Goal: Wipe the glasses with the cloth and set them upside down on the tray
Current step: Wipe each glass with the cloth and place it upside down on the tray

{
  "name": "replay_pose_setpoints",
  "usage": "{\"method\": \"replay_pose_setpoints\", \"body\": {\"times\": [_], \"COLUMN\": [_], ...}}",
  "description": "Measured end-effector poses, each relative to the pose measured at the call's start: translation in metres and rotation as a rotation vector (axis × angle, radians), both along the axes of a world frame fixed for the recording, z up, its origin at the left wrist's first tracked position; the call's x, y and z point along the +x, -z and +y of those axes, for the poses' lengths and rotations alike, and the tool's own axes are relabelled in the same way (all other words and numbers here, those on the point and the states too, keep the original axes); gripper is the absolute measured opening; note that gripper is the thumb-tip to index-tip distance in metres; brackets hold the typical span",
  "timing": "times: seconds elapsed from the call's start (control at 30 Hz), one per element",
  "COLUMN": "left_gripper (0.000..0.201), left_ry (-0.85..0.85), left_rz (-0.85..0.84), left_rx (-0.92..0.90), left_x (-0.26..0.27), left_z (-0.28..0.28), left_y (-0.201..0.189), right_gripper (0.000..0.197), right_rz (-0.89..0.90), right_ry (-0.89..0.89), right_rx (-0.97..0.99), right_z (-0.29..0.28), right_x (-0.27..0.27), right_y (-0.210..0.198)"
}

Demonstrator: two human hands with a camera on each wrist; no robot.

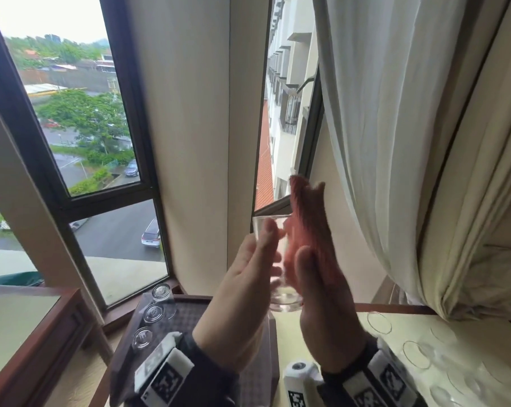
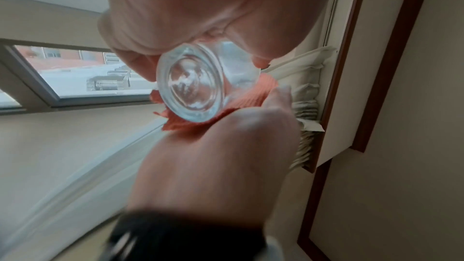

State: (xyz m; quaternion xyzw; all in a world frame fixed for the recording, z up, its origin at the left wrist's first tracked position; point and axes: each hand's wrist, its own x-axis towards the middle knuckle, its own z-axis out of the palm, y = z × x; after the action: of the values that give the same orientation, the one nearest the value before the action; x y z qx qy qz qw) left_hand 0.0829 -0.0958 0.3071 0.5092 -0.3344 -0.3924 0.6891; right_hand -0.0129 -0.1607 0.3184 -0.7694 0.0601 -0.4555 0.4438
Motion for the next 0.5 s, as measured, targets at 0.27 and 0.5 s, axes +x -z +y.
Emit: {"method": "replay_pose_setpoints", "body": {"times": [0.27, 0.5], "left_gripper": [0.062, 0.063], "left_ry": [-0.101, -0.043], "left_rz": [-0.01, -0.077], "left_rx": [-0.086, -0.064], "left_x": [0.025, -0.006], "left_z": [0.0, -0.006], "left_y": [-0.019, -0.008], "right_gripper": [0.059, 0.057], "right_rz": [0.004, -0.026], "right_ry": [0.037, 0.09], "right_rx": [-0.107, -0.08], "right_z": [0.01, -0.01], "right_x": [-0.001, 0.002], "right_y": [0.05, -0.007]}}
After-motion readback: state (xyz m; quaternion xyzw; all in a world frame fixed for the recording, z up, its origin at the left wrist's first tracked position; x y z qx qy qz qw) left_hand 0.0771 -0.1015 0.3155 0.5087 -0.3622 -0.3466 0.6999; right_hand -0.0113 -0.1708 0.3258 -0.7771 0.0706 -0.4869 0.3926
